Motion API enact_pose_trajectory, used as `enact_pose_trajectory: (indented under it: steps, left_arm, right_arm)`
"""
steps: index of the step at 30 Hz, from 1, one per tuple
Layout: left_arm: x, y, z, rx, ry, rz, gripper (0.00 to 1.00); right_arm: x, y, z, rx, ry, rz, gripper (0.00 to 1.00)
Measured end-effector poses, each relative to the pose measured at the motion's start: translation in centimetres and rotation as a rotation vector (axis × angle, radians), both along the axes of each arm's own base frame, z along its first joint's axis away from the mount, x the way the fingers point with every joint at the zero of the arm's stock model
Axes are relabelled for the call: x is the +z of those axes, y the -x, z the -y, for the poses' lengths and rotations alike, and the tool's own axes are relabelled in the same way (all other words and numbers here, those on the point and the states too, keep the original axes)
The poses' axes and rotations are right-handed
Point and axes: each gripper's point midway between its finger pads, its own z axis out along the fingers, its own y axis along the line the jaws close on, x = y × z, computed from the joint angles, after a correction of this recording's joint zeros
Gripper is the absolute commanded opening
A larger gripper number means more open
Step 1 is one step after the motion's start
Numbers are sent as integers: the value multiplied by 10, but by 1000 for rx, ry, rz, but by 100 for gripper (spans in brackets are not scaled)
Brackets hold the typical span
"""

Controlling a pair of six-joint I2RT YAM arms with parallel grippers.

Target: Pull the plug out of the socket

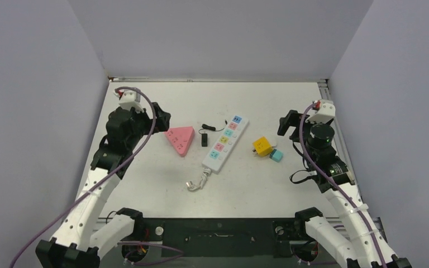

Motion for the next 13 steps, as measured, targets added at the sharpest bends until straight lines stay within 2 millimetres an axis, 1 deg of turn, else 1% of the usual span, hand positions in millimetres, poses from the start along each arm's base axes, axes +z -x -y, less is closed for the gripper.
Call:
enact_pose_trajectory:
  steps: [3, 6, 9, 13]
  left_arm:
    - [4, 24, -15, 36, -15, 60, 96]
    - [9, 41, -25, 59, -17, 109, 96]
    - [10, 48, -31, 76, -25, 129, 96]
    - [10, 48, -35, 93, -37, 133, 96]
  right_arm:
    - [12, 7, 6, -14, 10, 60, 90]
    - [15, 13, 10, -15, 17, 89, 90]
    - [18, 15, 10, -14, 19, 102, 90]
    - [21, 16, 11, -12, 21, 117, 90]
